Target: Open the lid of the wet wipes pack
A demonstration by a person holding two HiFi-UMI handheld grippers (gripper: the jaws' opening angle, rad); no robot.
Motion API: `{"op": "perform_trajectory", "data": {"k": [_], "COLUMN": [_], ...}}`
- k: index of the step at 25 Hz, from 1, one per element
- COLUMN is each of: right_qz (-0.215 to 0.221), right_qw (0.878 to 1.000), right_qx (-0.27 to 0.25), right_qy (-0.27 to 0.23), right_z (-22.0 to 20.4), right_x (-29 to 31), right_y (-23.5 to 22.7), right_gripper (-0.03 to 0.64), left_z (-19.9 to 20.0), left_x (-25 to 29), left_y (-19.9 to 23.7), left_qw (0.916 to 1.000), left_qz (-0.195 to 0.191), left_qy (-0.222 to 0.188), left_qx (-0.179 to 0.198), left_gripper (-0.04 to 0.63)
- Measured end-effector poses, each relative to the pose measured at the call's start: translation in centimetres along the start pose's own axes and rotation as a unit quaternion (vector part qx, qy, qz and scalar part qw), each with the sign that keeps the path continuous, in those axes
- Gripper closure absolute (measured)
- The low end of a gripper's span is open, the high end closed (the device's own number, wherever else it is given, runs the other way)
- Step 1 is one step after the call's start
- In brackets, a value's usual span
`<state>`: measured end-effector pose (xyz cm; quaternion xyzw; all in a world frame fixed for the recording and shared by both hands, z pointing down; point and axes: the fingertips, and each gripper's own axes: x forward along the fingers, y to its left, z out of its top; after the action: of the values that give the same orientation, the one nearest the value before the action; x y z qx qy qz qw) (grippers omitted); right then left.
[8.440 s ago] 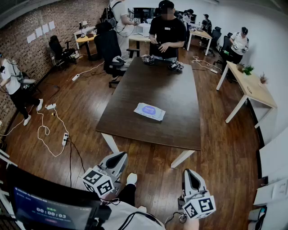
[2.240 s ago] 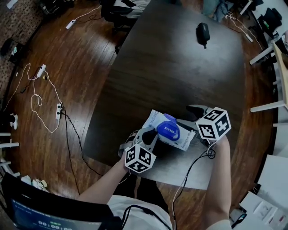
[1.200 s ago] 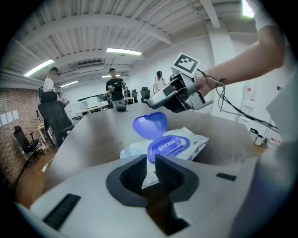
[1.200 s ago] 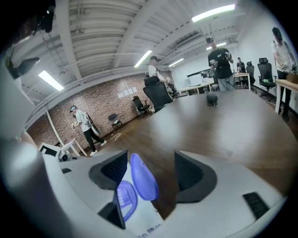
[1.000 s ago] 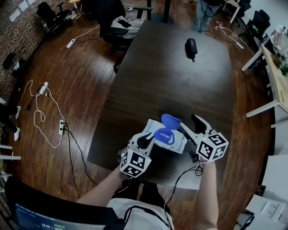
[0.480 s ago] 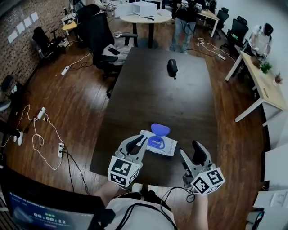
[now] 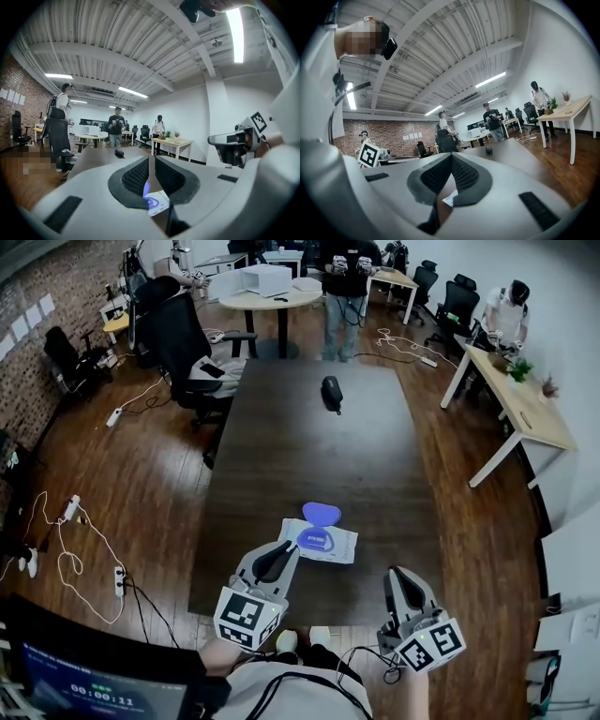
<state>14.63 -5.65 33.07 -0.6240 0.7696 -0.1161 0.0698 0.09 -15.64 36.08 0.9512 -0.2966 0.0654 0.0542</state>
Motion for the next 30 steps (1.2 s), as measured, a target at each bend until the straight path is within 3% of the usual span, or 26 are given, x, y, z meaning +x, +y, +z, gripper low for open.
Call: {"op": "perform_trajectory", "data": {"k": [7, 14, 21, 30], "right_qz": [0.005, 0.025, 0.041, 0.047], "right_qw": [0.999, 0.999, 0.998, 0.998], "right_qx": [-0.032, -0.038, -0.05, -0.043], "right_qy": [-0.005, -0.009, -0.013, -0.005], "right_z": [0.6, 0.9, 0.0, -3.7], "right_x": [-2.3, -6.9, -15.5, -29.9], "right_y": [3.7, 6.0, 8.1, 11.2], "right_gripper": [0.612, 0.612, 0.612, 0.612], "left_z": [-0.9, 0.3, -0.4, -4.1], "left_x": [-1.1, -4.7, -11.0, -21.6], "left_y": [-0.9, -5.0, -12.4, -23.4], "left_qw": [0.9997, 0.9996, 0.9994, 0.999], "left_qz": [-0.019, -0.015, 0.012, 0.04], "left_qy": [-0.015, -0.025, -0.031, -0.02], "left_qx": [-0.001, 0.007, 0.015, 0.003], "left_gripper": [0.594, 0.594, 0.594, 0.594]}}
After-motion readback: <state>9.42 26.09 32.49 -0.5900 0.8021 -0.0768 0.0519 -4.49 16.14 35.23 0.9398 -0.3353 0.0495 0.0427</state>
